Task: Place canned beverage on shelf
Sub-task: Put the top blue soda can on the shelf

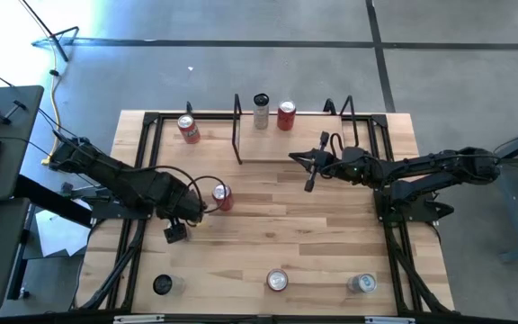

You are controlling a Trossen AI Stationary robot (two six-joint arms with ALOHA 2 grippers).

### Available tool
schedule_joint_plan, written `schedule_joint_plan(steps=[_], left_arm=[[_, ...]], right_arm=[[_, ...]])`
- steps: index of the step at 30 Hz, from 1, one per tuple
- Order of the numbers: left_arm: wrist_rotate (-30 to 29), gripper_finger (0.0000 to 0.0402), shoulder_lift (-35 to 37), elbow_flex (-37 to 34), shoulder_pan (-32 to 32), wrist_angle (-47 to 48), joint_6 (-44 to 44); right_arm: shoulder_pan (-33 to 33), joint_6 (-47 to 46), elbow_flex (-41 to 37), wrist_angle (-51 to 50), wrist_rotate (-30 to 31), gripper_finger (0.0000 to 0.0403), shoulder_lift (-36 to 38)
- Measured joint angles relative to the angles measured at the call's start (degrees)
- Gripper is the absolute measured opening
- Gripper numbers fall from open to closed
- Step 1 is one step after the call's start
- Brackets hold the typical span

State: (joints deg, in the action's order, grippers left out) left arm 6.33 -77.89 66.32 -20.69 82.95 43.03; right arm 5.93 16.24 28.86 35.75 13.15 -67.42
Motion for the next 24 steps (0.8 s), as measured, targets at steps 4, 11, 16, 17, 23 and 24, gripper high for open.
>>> schedule_joint_plan(steps=[4, 11, 16, 17, 23, 24], left_arm=[[0.21, 0.0362, 0.02, 0.0, -0.05, -0.82, 0.29], [0.2, 0.0362, 0.02, 0.0, -0.52, -0.78, 1.07], [-0.59, 0.0362, 0.01, 0.0, -1.03, -1.29, 1.76], [-0.7, 0.0362, 0.02, 0.0, -1.23, -1.47, 1.81], [-0.94, 0.0362, 0.0, 0.0, -2.0, -1.81, 2.38], [-0.93, 0.0362, 0.0, 0.0, -2.14, -1.8, 2.74]], right_arm=[[0.0, -1.19, 0.0, 0.02, 0.0, 0.0, 0.0], [0.01, -1.19, 0.0, 0.02, 0.0, 0.0, 0.0], [0.02, -1.19, 0.0, 0.02, 0.0, 0.0, 0.0], [0.02, -1.19, 0.0, 0.02, 0.0, 0.0, 0.0], [0.0, -1.19, 0.0, 0.02, 0.0, 0.0, 0.0], [0.02, -1.19, 0.0, 0.02, 0.0, 0.0, 0.0]])
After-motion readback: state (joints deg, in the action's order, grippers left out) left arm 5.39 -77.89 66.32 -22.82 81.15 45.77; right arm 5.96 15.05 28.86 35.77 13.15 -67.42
